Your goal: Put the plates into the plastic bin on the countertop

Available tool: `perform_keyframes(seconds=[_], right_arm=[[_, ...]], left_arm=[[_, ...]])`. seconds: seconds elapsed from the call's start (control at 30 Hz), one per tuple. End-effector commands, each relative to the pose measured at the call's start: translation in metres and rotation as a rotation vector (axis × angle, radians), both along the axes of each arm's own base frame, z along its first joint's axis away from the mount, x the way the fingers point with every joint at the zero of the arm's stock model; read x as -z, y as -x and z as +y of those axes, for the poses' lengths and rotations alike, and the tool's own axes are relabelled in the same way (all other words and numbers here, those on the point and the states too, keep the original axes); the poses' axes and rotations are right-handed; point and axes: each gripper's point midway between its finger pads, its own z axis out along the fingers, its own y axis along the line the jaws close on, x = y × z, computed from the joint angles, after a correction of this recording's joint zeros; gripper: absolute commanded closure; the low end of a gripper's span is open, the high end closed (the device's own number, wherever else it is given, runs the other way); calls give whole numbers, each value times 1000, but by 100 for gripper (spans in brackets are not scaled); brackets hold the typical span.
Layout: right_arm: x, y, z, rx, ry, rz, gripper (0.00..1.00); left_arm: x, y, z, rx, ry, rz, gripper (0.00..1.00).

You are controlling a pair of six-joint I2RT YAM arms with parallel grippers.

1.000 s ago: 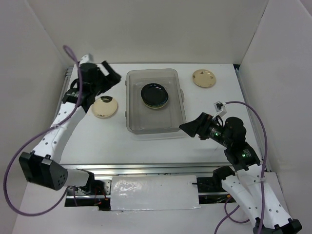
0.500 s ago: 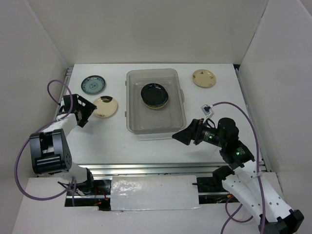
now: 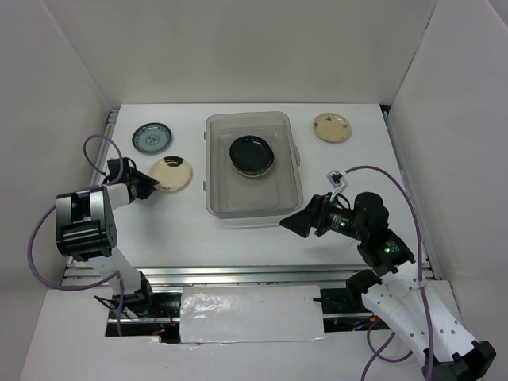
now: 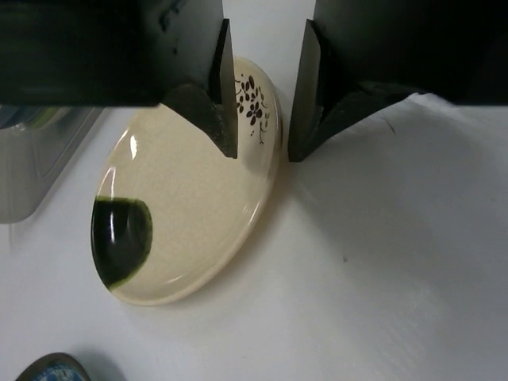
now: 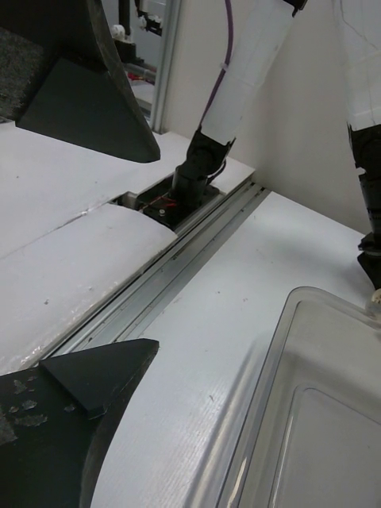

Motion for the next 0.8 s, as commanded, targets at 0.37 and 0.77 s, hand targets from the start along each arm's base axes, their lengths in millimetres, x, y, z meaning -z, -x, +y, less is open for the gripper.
perform_keyframes(seconds=[0.37, 0.77], right_arm=[[-2, -13, -1, 45, 4, -36, 0], [23, -58, -23, 204, 23, 55, 0]], left_arm=[[-105, 71, 33, -245, -129, -146, 100], [-218, 25, -121, 369, -143, -393, 100]])
